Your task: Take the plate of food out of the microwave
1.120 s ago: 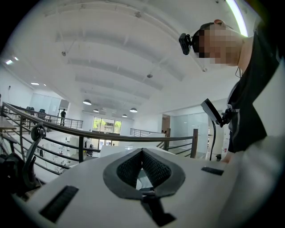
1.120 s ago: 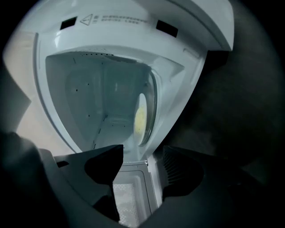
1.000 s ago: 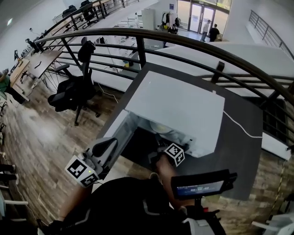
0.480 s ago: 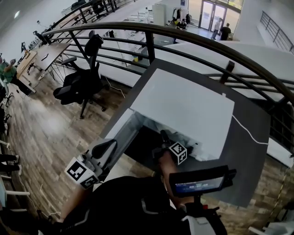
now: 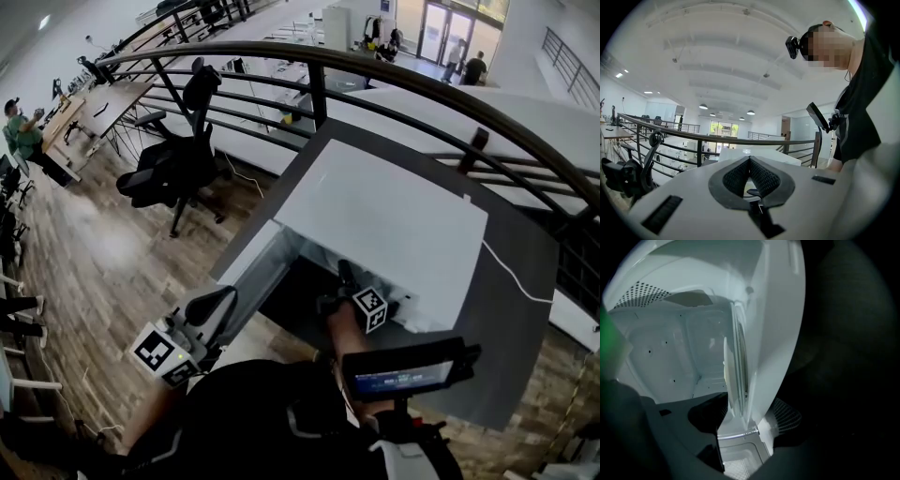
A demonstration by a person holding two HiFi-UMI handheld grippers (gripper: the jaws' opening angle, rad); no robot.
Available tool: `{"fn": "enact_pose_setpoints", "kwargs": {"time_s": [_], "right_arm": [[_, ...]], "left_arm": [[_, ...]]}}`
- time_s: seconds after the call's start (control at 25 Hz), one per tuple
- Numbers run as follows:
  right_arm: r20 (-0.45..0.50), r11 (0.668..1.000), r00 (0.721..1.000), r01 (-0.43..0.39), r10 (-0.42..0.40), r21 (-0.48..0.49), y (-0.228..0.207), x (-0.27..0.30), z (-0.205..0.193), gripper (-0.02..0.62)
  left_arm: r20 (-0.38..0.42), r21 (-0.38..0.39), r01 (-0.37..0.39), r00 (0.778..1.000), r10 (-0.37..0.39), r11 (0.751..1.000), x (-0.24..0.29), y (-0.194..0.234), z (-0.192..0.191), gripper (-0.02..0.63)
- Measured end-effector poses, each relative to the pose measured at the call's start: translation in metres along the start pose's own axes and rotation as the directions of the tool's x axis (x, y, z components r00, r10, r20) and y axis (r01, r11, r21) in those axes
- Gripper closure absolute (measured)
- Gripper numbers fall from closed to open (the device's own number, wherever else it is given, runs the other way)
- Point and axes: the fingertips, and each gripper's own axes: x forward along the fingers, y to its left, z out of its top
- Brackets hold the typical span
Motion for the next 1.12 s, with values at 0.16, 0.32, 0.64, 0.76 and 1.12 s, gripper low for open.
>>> {"fn": "enact_pose_setpoints", "kwargs": {"time_s": [0.16, 0.32, 0.64, 0.76, 1.12], "right_arm": [[0.02, 0.999, 1.0, 0.015, -0.016, 0.029, -0.002, 0.005, 0.003, 0.311], [0.029, 0.999, 0.999, 0.031, -0.031, 0.028, -0.004, 0.005, 0.003, 0.316], [0.04, 0.999, 0.999, 0.031, -0.033, 0.043, -0.007, 0.0, 0.003, 0.342], [0.043, 0.999, 0.999, 0.019, -0.021, 0.046, -0.006, -0.006, 0.0, 0.353], [0.053, 0.999, 0.998, -0.038, 0.038, 0.014, -0.006, -0.024, -0.004, 0.414]], "left_arm": [[-0.018, -0.001, -0.01, 1.0, 0.01, 1.0, -0.003, 0.0, -0.004, 0.601], [-0.035, -0.005, -0.023, 0.999, 0.022, 1.0, -0.008, 0.004, -0.008, 0.601], [-0.025, -0.011, -0.011, 1.0, 0.011, 1.0, -0.009, 0.002, -0.01, 0.601], [-0.029, -0.016, -0.005, 1.0, 0.004, 1.0, -0.01, 0.004, -0.011, 0.601], [-0.02, -0.026, 0.045, 0.999, -0.046, 0.999, -0.01, 0.001, -0.013, 0.601]]}}
